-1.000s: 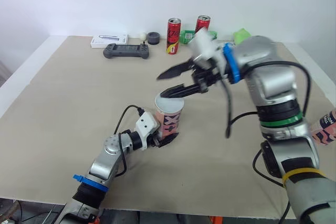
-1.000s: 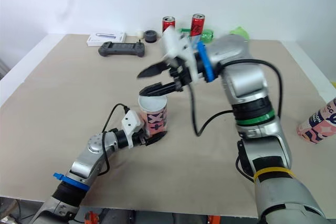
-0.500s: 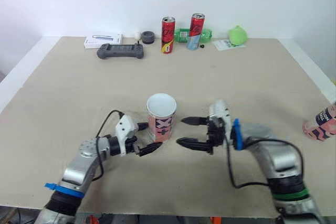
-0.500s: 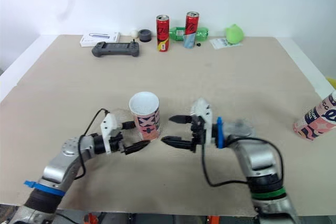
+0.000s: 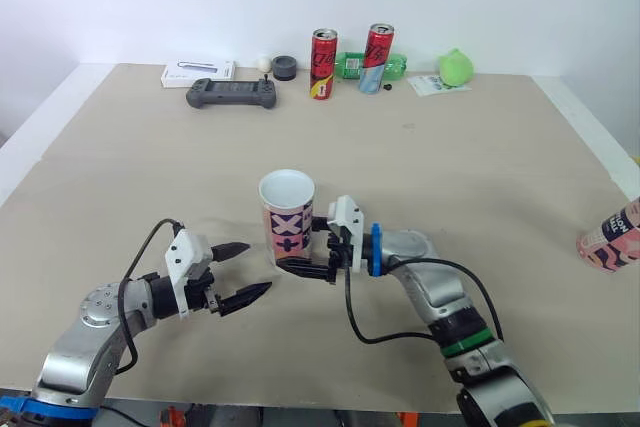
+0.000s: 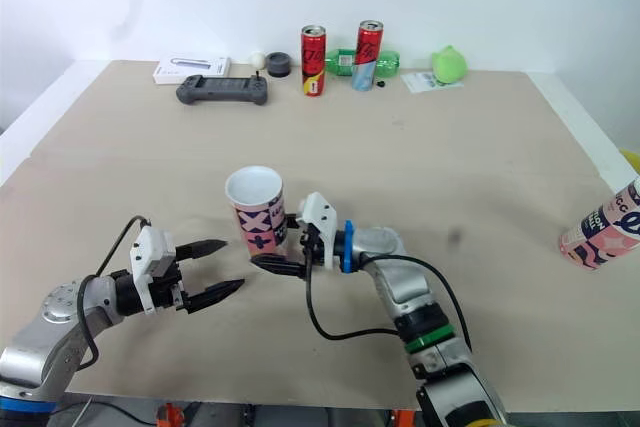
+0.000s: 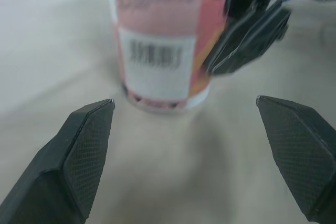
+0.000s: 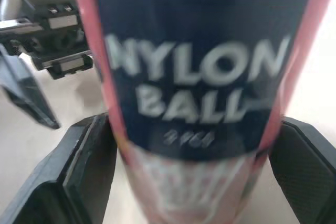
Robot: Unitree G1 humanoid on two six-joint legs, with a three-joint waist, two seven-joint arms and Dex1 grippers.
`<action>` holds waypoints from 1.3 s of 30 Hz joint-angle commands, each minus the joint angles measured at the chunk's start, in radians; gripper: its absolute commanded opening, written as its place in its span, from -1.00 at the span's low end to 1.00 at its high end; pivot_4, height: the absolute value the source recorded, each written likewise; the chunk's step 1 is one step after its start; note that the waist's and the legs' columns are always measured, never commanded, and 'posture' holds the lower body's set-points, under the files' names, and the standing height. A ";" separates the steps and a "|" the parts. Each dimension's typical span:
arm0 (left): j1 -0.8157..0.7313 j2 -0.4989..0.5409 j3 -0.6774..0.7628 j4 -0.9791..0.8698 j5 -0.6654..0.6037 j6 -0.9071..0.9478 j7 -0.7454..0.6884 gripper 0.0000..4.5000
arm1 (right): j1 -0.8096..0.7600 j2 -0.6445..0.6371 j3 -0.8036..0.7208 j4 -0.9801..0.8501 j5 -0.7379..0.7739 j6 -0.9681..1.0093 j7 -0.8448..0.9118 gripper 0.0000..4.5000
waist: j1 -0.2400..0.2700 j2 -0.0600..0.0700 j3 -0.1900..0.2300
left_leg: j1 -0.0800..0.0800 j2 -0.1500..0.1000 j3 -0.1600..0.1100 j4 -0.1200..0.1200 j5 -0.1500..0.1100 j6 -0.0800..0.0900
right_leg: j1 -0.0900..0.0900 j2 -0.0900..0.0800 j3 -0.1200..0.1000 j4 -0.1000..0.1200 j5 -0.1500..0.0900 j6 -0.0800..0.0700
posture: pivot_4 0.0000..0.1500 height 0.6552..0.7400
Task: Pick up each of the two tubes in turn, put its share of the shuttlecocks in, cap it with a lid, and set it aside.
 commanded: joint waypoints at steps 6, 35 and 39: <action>0.046 -0.024 0.031 -0.065 -0.005 -0.020 0.063 0.98 | -0.096 0.087 0.024 0.192 -0.067 -0.156 -0.023 1.00 | -0.001 0.000 0.000 | 0.000 0.000 0.000 0.000 0.000 0.000 | 0.000 0.000 0.000 0.000 0.001 -0.002 | 1.00 1.00; -0.129 -0.054 -0.016 -0.004 0.004 -0.016 0.089 1.00 | 0.100 -0.035 -0.229 -0.164 0.057 0.005 -0.191 0.52 | 0.014 0.000 0.000 | -0.002 -0.001 -0.001 0.001 0.000 0.000 | 0.000 0.000 0.000 0.000 0.001 -0.002 | 1.00 1.00; -0.304 -0.165 -0.126 0.092 0.050 -0.031 0.109 1.00 | 0.184 -0.101 -0.479 -0.200 0.019 0.002 -0.490 0.52 | 0.021 0.000 0.000 | -0.002 -0.004 0.000 0.002 0.000 -0.001 | 0.001 -0.003 0.000 -0.001 0.002 -0.001 | 1.00 1.00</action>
